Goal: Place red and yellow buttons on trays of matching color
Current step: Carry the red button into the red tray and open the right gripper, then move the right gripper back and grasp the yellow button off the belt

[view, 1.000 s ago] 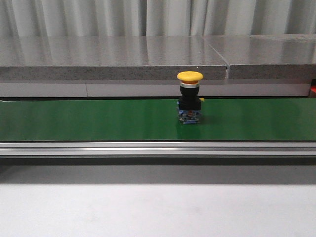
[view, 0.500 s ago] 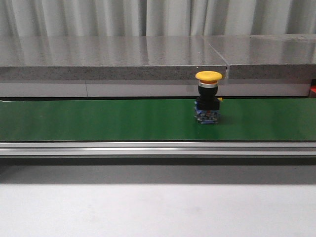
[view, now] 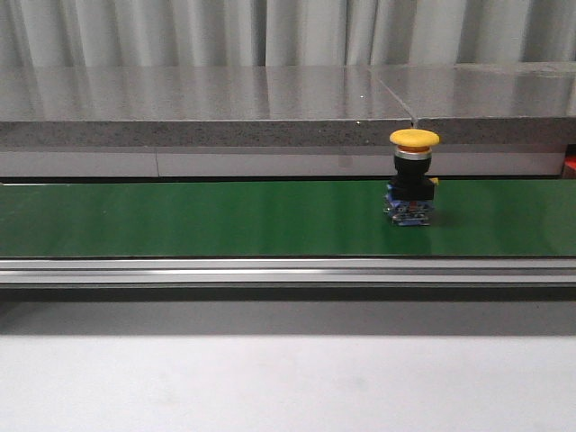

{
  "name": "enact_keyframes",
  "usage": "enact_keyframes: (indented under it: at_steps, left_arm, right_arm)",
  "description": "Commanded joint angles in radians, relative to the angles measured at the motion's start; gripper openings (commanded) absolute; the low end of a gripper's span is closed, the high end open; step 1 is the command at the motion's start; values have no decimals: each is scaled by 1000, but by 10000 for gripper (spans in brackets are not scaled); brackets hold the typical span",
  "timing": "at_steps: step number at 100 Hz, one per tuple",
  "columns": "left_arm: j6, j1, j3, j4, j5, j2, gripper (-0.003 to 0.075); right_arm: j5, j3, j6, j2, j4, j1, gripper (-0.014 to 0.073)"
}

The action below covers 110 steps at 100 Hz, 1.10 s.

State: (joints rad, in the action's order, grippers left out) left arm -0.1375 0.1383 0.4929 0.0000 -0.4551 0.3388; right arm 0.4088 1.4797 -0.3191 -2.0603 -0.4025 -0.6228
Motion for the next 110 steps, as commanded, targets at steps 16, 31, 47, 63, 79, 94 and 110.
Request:
enact_keyframes:
  at_steps: [16,31,47,63,79,94,110]
  left_arm:
    - [-2,6,29,-9,71,7,-19]
    - [-2,6,29,-9,71,7,-19]
    - [-2,6,29,-9,71,7,-19]
    - [-2,6,29,-9,71,7,-19]
    - [-2,6,29,-9,71,7,-19]
    - [-2,6,29,-9,71,7,-19]
    - [-2,6,29,-9,71,7,-19]
  right_arm:
    - [-32,36,-1,148,-15,-8,577]
    - [0,36,-1,229,-22,-8,577]
    - [66,36,-1,318,-77,-3,574]
    - [163,31,-1,410,-139,6,573]
    - [172,-35,-16,529,-141,62,573]
    - [172,-151,-84,644,-141,138,573]
    - [167,-287,-119,746,-141,203,573]
